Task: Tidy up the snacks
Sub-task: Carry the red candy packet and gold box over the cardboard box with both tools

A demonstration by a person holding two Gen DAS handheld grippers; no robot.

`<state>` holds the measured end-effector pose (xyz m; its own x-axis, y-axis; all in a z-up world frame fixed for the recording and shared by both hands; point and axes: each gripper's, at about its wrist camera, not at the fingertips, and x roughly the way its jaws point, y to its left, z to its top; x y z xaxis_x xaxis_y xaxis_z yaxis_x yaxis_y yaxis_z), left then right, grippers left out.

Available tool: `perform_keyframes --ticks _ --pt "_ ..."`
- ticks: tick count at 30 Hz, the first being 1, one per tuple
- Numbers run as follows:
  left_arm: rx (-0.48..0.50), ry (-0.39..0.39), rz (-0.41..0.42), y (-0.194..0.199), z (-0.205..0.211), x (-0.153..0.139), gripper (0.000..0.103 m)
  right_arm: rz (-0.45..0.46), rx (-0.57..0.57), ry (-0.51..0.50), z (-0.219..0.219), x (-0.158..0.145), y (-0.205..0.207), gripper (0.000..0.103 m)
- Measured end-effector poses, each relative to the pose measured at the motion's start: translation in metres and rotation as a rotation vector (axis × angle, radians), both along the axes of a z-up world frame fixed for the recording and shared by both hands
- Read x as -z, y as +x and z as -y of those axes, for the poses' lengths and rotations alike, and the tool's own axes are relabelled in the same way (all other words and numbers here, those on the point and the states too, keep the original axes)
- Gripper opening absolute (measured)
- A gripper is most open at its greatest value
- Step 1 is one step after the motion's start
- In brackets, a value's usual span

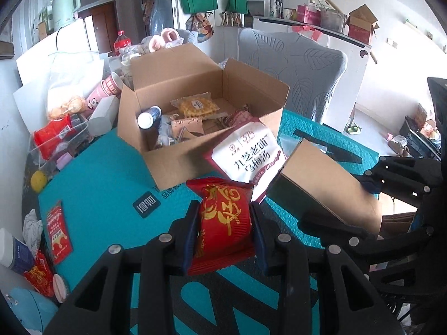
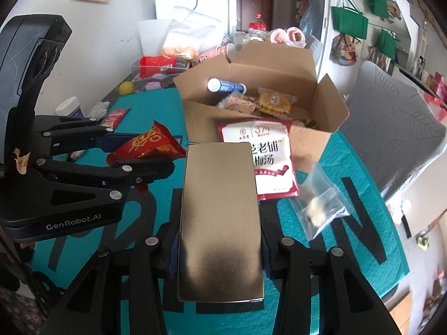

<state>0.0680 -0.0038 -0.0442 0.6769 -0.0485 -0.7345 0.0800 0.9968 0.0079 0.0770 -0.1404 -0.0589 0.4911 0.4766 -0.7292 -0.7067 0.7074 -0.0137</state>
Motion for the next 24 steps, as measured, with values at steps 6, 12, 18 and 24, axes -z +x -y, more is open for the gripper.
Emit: perform_keyframes --ticks 6,12,18,24 --pt "0.017 0.015 0.045 0.005 0.0 -0.024 0.035 0.062 -0.025 0.048 -0.006 -0.028 0.004 0.043" --pt "0.023 -0.011 0.097 0.017 -0.009 -0.051 0.035 0.115 -0.039 0.086 -0.008 -0.049 0.01 0.043" --pt "0.024 0.017 0.168 0.033 -0.009 -0.072 0.035 0.174 -0.028 0.111 -0.011 -0.072 0.025 0.043" --pt "0.021 0.014 0.201 0.06 -0.015 -0.085 0.035 0.223 -0.017 0.113 -0.018 -0.089 0.051 0.043"
